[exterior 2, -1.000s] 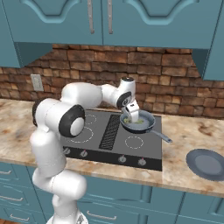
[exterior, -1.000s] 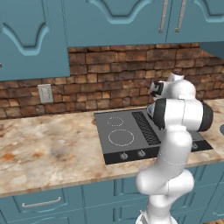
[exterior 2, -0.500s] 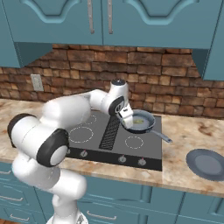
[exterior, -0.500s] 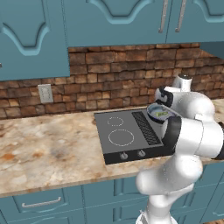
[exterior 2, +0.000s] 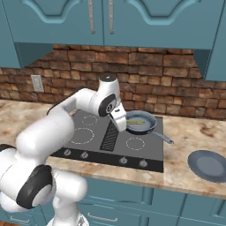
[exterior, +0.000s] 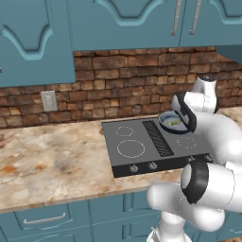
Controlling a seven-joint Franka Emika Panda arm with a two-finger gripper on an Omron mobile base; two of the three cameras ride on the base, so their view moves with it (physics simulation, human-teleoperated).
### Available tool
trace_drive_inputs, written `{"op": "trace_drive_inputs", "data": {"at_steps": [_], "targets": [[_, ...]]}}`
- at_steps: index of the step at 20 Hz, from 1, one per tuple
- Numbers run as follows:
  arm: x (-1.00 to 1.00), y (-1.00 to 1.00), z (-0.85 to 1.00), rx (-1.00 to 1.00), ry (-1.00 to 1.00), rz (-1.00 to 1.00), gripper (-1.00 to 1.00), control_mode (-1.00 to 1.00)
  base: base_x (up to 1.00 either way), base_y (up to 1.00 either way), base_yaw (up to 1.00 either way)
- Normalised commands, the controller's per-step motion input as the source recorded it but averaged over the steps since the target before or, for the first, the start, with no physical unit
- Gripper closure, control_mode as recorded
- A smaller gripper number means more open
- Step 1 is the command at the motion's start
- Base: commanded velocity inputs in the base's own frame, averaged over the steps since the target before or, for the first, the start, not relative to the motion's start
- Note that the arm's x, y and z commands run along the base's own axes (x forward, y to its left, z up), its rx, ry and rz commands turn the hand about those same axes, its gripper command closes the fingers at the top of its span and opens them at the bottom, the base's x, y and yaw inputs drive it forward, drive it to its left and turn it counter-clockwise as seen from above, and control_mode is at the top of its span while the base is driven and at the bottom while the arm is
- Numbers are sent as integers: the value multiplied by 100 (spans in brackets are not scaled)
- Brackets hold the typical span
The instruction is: Pick up the butter stick and place it in the pan. Then turn on the burner for the pan.
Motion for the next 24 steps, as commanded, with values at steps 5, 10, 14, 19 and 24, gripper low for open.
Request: {"op": "trace_drive_inputs", "data": {"at_steps": [5, 10, 14, 19, 24], "targets": [[-61, 12, 5, 0, 6, 2, -100, -100, 0, 0, 0], [-25, 0, -10, 0, 2, 2, -100, -100, 0, 0, 0], [-7, -28, -25, 0, 0, 9, -100, -100, 0, 0, 0], [-11, -32, -24, -2, 3, 11, -100, -100, 0, 0, 0], [-14, -21, -20, 0, 6, 12, -100, -100, 0, 0, 0]]}}
